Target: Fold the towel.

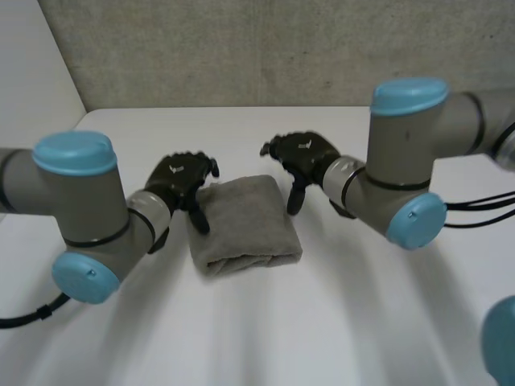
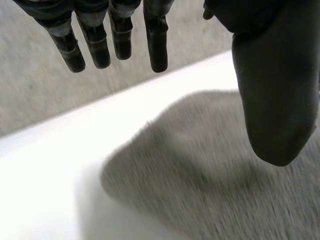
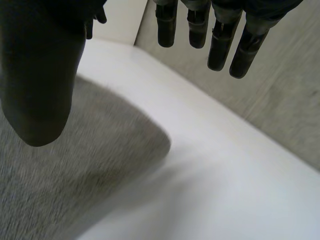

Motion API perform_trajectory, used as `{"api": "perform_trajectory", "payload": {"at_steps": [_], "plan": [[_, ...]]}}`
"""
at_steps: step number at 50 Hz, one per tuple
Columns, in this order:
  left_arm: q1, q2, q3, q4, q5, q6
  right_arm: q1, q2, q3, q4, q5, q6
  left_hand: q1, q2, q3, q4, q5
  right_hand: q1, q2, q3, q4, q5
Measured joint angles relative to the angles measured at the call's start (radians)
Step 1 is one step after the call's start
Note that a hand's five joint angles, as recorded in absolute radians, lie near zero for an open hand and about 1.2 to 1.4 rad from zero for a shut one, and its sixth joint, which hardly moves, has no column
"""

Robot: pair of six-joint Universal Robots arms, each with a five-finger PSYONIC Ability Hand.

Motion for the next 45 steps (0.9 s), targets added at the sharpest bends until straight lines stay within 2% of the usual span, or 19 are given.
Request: {"api": "perform_trajectory", "payload": {"at_steps": [5,13,19,31,45], "plan": [[0.002,0.096,0.031,-0.033,-0.018,-0.001,-0.01,-0.113,0.02,-0.002,0.034,0.03,0.0,-0.002,0.0,0.0,0.0,0.0,0.0,0.0,0.0,0.0],[0.018,0.286,0.12,-0.125,-0.086,-0.001,-0.062,-0.333,0.078,-0.005,0.246,0.058,0.0,-0.005,-0.003,0.0,-0.001,0.0,0.0,0.0,-0.002,0.0],[0.034,0.336,0.16,-0.191,-0.156,0.0,-0.106,-0.406,0.123,-0.007,0.343,0.062,0.0,-0.005,-0.003,0.0,-0.001,0.0,0.0,0.0,-0.002,0.0],[0.04,0.338,0.163,-0.278,-0.196,-0.002,-0.163,-0.451,0.187,-0.006,0.345,0.067,0.0,-0.005,-0.003,0.0,-0.001,0.0,0.0,0.0,-0.002,0.0],[0.038,0.342,0.143,-0.284,-0.194,-0.005,-0.186,-0.49,0.268,-0.011,0.255,0.07,0.0,-0.005,-0.003,0.0,-0.001,0.0,0.0,0.0,-0.002,0.0]]}}
